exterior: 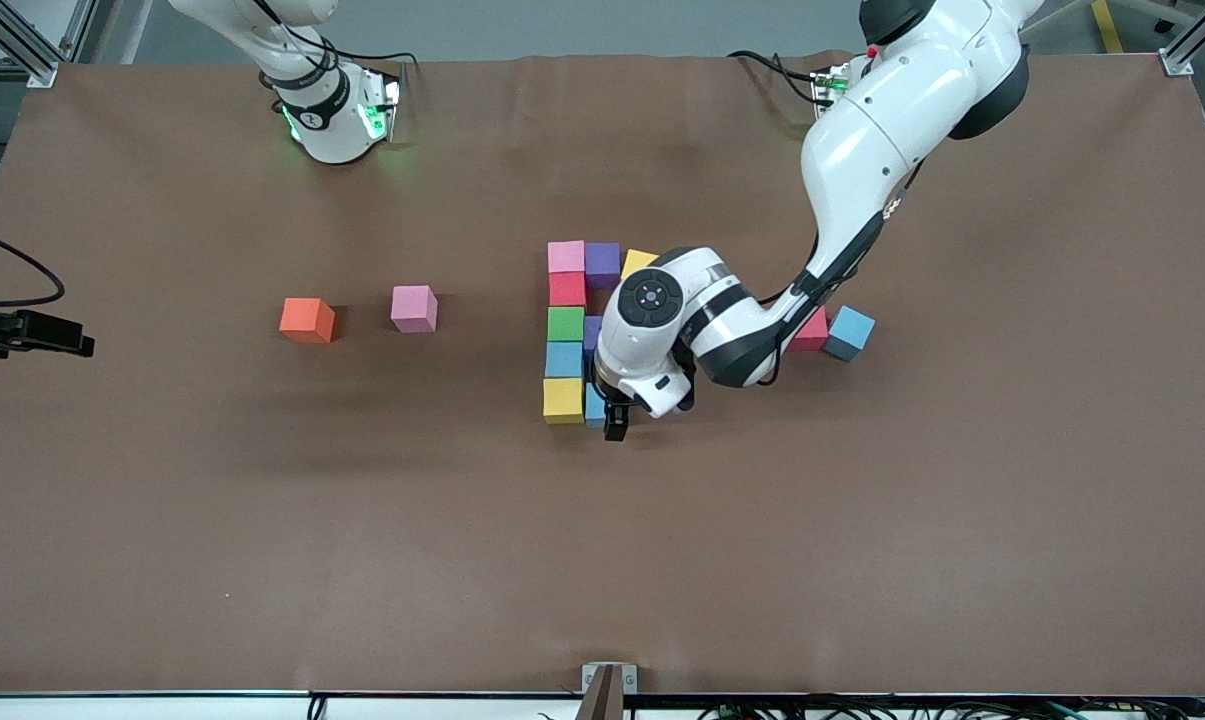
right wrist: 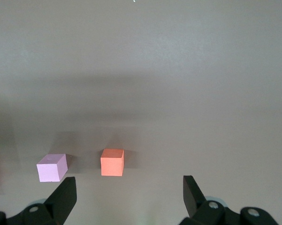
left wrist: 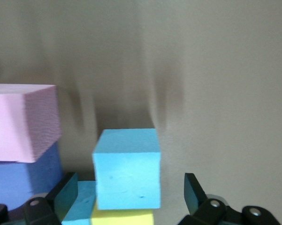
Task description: Arrange 11 blocks into digit 3
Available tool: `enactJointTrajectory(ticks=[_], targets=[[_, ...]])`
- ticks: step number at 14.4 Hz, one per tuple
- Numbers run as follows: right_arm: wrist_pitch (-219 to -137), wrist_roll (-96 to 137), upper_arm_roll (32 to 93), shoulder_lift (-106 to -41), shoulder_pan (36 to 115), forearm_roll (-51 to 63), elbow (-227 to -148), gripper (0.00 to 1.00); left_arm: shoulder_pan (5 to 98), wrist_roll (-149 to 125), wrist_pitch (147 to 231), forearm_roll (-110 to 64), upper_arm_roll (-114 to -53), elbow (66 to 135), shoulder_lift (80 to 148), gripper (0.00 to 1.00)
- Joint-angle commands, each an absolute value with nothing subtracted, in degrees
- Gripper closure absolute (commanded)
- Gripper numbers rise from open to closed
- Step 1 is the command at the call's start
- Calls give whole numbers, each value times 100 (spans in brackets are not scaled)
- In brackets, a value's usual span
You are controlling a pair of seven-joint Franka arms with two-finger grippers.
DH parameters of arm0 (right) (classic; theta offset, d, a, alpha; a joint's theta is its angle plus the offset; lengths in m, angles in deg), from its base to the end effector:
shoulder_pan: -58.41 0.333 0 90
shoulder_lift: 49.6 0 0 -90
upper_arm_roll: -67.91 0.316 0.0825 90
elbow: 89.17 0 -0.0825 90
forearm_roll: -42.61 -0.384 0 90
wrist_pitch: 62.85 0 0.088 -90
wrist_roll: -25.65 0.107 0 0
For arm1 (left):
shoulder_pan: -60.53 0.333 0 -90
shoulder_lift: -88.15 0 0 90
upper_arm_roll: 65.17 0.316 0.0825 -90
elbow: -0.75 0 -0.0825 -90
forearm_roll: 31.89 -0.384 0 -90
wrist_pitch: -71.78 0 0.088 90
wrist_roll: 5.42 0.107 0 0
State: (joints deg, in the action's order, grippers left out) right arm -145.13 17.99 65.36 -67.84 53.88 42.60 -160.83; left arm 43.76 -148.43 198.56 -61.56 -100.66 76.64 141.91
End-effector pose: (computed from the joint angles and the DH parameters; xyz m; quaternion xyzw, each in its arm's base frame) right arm 0.6298 -0.0734 0.5729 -0.9978 -0.0057 0.0666 0.0016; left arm 0.5591 -0.5016 0.2419 0.7207 0.6900 -0.0318 0.0586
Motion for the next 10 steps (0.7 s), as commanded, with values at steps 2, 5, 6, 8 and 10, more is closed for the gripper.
enactJointTrajectory(ticks=[2, 5, 6, 8, 10], targets=[[-14204, 1826, 6284, -6473, 5761, 4244, -16159, 0, 4681, -14807, 19361, -6019, -10313, 7827, 13826, 0], [-14160, 1826, 5904, -6436, 6070, 4208, -16168, 0, 5435, -14518, 18982, -6019, -10803, 8282, 13439, 0], [-14177, 1826, 5904, -6401, 6052, 4182, -16221, 0, 5873, -14308, 18877, -6019, -11119, 8580, 13281, 0], [-14317, 1818, 5930, -6174, 6061, 4173, -16527, 0, 6734, -13973, 18867, -6019, -11603, 9204, 13035, 0], [-14859, 1800, 5947, -5614, 6052, 4182, -17367, 0, 7649, -13561, 18867, -6028, -12087, 9881, 12693, 0]])
